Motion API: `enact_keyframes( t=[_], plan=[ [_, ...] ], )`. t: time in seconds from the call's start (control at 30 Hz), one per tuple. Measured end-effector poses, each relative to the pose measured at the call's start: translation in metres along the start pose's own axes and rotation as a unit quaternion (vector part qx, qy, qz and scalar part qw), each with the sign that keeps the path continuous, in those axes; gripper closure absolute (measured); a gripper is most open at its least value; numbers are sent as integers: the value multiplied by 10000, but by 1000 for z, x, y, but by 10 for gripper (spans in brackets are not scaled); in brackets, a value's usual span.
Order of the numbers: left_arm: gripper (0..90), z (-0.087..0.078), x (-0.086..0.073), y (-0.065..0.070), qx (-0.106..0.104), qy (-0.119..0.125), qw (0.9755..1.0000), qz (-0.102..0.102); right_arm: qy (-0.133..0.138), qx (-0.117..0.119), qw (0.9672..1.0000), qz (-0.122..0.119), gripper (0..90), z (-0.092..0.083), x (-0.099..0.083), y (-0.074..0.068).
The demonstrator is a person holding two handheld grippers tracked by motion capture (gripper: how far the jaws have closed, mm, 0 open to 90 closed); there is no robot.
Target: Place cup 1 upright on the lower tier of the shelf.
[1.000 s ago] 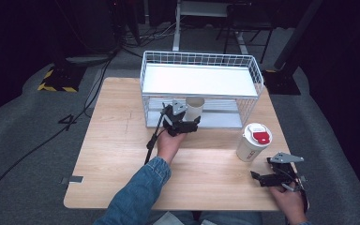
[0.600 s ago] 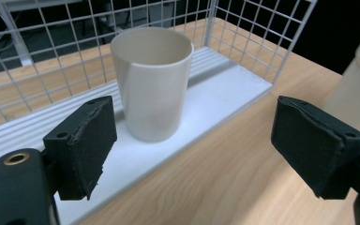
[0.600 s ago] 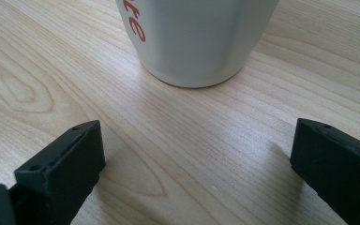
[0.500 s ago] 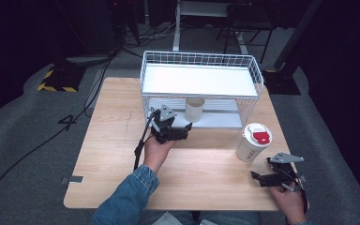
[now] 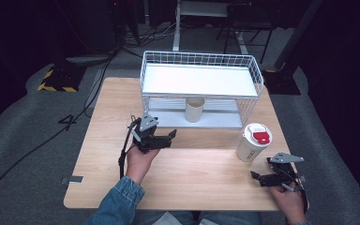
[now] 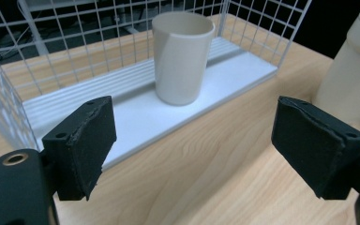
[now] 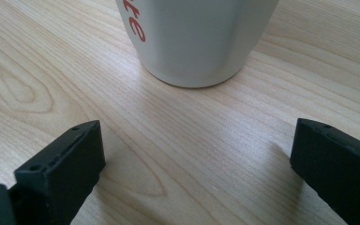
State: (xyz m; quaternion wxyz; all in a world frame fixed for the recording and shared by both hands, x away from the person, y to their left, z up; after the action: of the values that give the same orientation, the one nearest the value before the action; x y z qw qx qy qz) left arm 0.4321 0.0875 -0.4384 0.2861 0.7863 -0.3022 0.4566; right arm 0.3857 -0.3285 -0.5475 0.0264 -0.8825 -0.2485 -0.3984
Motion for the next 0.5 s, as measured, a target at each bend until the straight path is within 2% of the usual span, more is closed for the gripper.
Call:
enact_keyframes(
  t=[0.3, 0.5],
  plan=[
    [150, -20, -23, 8, 117, -300, 9991, 268, -3, -21, 10000, 35, 35, 0, 0, 0],
    [149, -26, -44, 1, 135, -486, 9987, 99, -3, -20, 10000, 31, 35, 0, 0, 0]
  ],
)
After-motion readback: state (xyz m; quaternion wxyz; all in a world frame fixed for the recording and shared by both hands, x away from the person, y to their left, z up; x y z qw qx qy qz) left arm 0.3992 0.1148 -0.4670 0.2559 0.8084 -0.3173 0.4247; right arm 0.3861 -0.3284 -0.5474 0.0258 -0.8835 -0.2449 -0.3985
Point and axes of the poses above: each handheld gripper's, and its own axes: z roughly forward along the jaws, x roughly out of its top, y roughly to its right, the point moved 6 cm from there along z, roughly forward along the jaws, and after that the axes turned 12 degrees about -x, right-handed, at the moved point
